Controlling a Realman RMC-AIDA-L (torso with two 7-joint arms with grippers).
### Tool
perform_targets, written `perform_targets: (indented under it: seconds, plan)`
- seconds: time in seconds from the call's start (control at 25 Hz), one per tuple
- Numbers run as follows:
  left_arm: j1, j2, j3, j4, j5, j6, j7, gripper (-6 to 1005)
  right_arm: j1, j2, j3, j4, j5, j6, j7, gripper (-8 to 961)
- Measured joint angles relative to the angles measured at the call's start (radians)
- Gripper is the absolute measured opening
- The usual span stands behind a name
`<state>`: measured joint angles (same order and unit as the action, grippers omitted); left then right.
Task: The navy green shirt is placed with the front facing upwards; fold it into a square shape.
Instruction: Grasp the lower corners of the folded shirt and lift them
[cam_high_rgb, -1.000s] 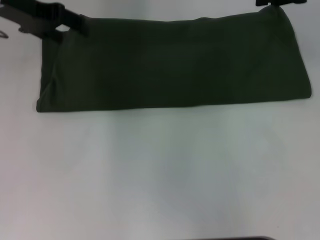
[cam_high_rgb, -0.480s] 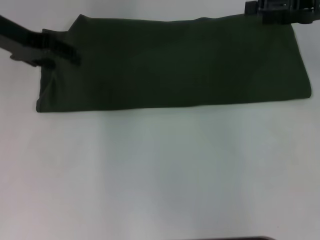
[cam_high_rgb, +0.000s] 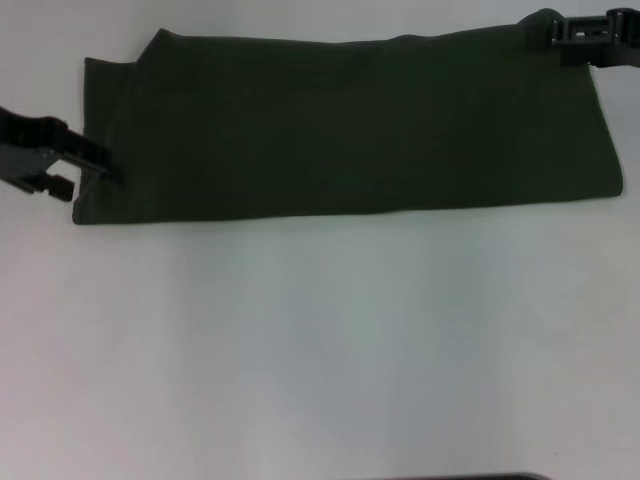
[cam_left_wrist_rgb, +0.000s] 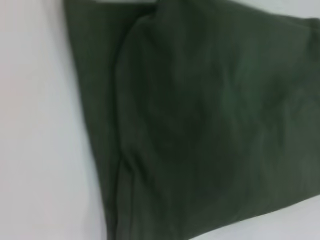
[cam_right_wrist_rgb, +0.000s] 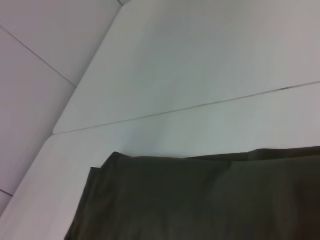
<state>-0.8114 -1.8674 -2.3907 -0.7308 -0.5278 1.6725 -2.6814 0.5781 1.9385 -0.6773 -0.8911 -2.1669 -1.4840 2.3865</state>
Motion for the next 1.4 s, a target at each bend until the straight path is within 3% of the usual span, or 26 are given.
perform_targets:
  seconds: [0.28, 0.44, 0.8, 1.04, 1.4]
  plan:
    - [0.009, 0.041, -0.160, 0.176, -0.019, -0.022, 0.088, 781, -0.011, -0.009, -0.002, -0.002, -0.014, 0.007, -0.028, 927]
    - [0.051, 0.024, -0.221, 0.157, -0.019, -0.089, 0.084, 780, -0.010, -0.007, -0.005, 0.004, -0.036, 0.027, -0.047, 927]
    - [0.056, -0.009, -0.117, 0.132, -0.008, -0.164, 0.075, 780, -0.008, 0.002, -0.006, -0.004, -0.102, -0.004, -0.231, 927]
    - [0.053, -0.033, -0.101, 0.133, -0.008, -0.252, 0.061, 781, -0.015, 0.020, 0.011, 0.002, -0.101, -0.012, -0.247, 927]
    - [0.046, -0.028, -0.060, 0.133, 0.011, -0.276, 0.013, 780, -0.017, 0.028, 0.035, 0.004, -0.098, -0.020, -0.233, 927]
